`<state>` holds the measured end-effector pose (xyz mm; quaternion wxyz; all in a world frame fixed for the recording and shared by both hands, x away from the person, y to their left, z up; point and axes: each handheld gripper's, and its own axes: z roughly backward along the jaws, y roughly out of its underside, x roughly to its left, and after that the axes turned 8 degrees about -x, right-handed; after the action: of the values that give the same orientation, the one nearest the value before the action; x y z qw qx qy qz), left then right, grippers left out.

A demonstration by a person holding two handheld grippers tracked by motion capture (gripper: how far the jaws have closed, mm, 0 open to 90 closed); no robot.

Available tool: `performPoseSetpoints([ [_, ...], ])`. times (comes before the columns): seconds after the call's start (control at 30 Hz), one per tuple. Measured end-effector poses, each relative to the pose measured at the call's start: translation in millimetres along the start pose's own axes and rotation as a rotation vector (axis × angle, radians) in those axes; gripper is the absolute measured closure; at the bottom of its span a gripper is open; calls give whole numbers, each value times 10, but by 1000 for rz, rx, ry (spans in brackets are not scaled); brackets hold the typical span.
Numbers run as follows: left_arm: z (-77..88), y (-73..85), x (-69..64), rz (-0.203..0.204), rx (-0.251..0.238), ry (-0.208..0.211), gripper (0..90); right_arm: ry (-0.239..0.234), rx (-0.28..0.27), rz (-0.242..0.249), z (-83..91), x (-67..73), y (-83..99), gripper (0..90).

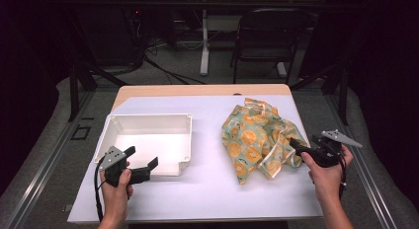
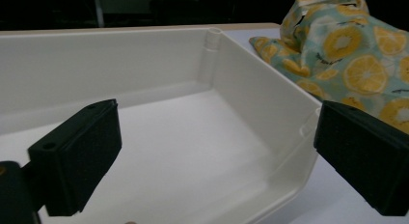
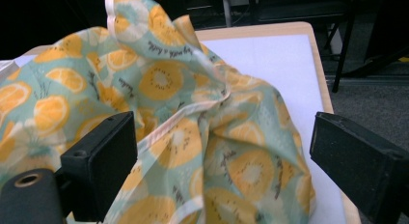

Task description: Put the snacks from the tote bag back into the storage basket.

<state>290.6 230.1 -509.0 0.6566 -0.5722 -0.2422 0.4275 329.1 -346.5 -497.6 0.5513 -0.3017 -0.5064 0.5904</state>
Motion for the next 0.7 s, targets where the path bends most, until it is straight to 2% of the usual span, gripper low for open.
performPoseSetpoints([
  [0.07, -37, -47, -55, -22, 7, 10, 63, 2, -15, -10, -42, -8, -32, 93],
  [0.17, -163, -120, -133, -14, 18, 57, 65, -3, -11, -7, -127, -11, -93, 92],
  [0.27, -238, -170, -176, -17, 22, 70, 93, -6, 1, -36, -287, -35, -134, 121],
  [0.3, -272, -202, -200, -18, 23, 70, 106, -19, 11, -33, -349, -38, -136, 160],
  [0.33, -340, -264, -257, -9, 9, 78, 115, -36, 16, -43, -416, -25, -126, 164],
  [0.4, -371, -293, -288, -11, 0, 83, 123, -51, 33, -38, -476, -19, -114, 171],
  [0.47, -429, -339, -360, -12, -13, 92, 147, -38, 49, -19, -609, 21, -65, 189],
  [0.53, -486, -372, -430, -22, -19, 106, 151, -28, 39, -23, -639, 26, -49, 204],
  [0.6, -548, -391, -496, -29, -12, 122, 155, -15, 35, -19, -697, 7, -25, 259],
  [0.7, -636, -394, -573, -33, 1, 154, 158, -22, 33, -28, -759, -17, 6, 316],
])
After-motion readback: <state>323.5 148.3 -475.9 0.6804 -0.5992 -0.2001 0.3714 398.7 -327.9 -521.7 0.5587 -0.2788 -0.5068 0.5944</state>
